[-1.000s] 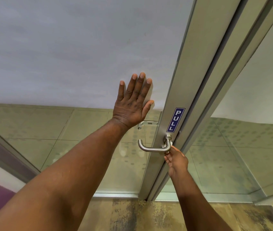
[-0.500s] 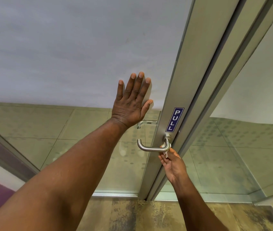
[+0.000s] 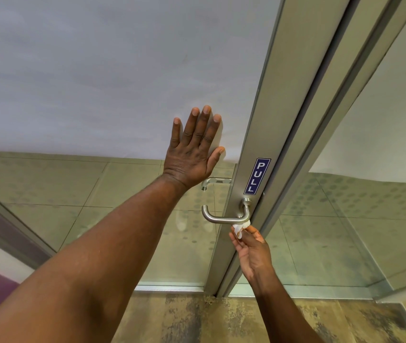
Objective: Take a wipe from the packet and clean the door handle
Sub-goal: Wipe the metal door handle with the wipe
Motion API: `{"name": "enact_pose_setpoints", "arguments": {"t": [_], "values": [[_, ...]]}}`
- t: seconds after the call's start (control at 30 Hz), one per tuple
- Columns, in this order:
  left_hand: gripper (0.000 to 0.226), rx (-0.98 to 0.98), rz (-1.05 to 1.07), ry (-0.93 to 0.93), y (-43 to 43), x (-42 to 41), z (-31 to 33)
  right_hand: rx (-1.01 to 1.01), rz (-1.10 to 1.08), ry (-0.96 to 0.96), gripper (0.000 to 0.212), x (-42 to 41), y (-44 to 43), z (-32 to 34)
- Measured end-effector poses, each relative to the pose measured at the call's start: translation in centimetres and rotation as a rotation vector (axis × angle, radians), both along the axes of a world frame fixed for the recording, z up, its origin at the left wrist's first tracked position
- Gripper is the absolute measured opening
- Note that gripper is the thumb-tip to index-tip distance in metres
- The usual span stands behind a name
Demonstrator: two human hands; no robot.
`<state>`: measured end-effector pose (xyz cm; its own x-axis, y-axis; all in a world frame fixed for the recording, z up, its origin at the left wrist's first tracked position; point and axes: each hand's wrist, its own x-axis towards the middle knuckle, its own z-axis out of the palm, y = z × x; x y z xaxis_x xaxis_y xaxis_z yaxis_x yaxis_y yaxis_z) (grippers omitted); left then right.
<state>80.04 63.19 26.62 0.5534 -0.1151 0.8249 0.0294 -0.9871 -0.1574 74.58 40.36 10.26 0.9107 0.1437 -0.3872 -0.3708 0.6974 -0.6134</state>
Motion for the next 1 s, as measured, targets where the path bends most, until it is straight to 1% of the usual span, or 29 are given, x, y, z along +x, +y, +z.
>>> {"name": "enact_pose_setpoints", "arguments": {"t": [0.07, 0.1, 0.2, 0.3, 0.5, 0.6, 0.67, 0.87, 0.93, 1.0], "values": [[0.079, -0.001, -0.001, -0.004, 0.0, 0.0, 0.0, -0.025, -0.01, -0.026, 0.042, -0.3, 0.8, 0.2], [0.079, -0.002, -0.003, -0.008, 0.0, 0.0, 0.0, -0.042, -0.011, -0.034, 0.038, -0.5, 1.2, 0.3], [0.078, -0.001, -0.006, -0.018, 0.0, 0.1, 0.0, -0.083, -0.009, -0.024, 0.017, -1.1, 2.8, 0.7], [0.078, 0.0, -0.007, -0.019, 0.0, 0.2, -0.1, -0.047, -0.004, -0.001, 0.011, -1.8, 4.6, 1.1], [0.077, 0.002, -0.007, -0.024, 0.0, 0.4, -0.1, 0.067, 0.026, 0.062, 0.022, -3.0, 8.3, 2.0], [0.076, -0.002, -0.01, -0.02, 0.1, 0.3, -0.2, 0.133, 0.008, 0.113, 0.04, -3.1, 9.8, 2.2], [0.076, -0.001, -0.017, -0.022, 0.1, 0.3, -0.2, 0.175, -0.012, 0.131, 0.046, -3.1, 10.7, 2.3], [0.077, -0.002, -0.031, -0.032, 0.2, 0.3, -0.2, 0.276, -0.035, 0.169, 0.049, -2.8, 13.0, 3.0], [0.077, 0.0, -0.028, -0.032, 0.1, 0.3, -0.2, 0.3, 0.006, 0.171, 0.047, -2.5, 13.5, 3.6], [0.078, 0.005, -0.025, -0.027, 0.2, 0.3, -0.2, 0.275, 0.101, 0.161, 0.045, -2.5, 13.7, 4.1]]}}
